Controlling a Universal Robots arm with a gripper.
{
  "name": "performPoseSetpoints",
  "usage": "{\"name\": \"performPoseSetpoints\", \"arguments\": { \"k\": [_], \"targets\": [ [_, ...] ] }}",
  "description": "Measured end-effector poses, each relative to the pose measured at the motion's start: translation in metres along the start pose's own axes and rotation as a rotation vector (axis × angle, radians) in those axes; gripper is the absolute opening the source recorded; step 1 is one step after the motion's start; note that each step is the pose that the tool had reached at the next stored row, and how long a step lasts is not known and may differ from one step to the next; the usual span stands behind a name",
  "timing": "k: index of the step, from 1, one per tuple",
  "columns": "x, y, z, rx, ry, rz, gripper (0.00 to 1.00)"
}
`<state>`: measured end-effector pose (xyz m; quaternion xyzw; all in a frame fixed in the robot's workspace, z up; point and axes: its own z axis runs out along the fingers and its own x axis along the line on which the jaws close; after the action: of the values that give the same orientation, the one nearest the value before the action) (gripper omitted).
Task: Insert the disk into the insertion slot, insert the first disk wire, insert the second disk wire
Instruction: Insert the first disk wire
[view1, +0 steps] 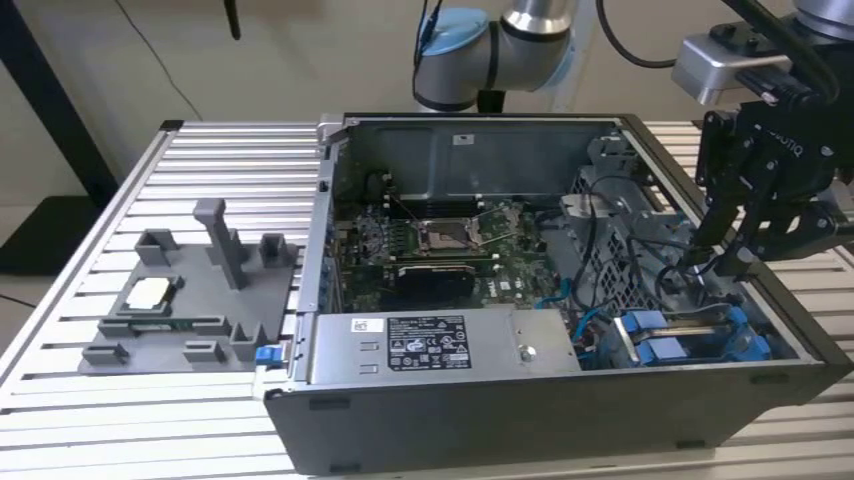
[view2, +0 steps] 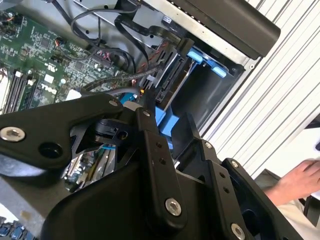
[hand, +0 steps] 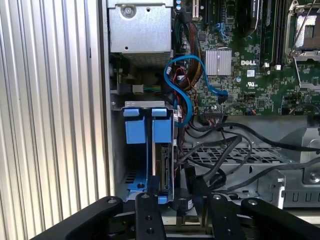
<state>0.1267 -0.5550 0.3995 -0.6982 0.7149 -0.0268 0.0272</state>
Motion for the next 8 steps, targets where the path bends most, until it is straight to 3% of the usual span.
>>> {"name": "performPoseSetpoints", "arguments": {
  "k": [8],
  "targets": [
    [-0.0013, 0.0054, 0.0035, 0.0029, -0.0051, 0.000, 0.41]
  ]
}}
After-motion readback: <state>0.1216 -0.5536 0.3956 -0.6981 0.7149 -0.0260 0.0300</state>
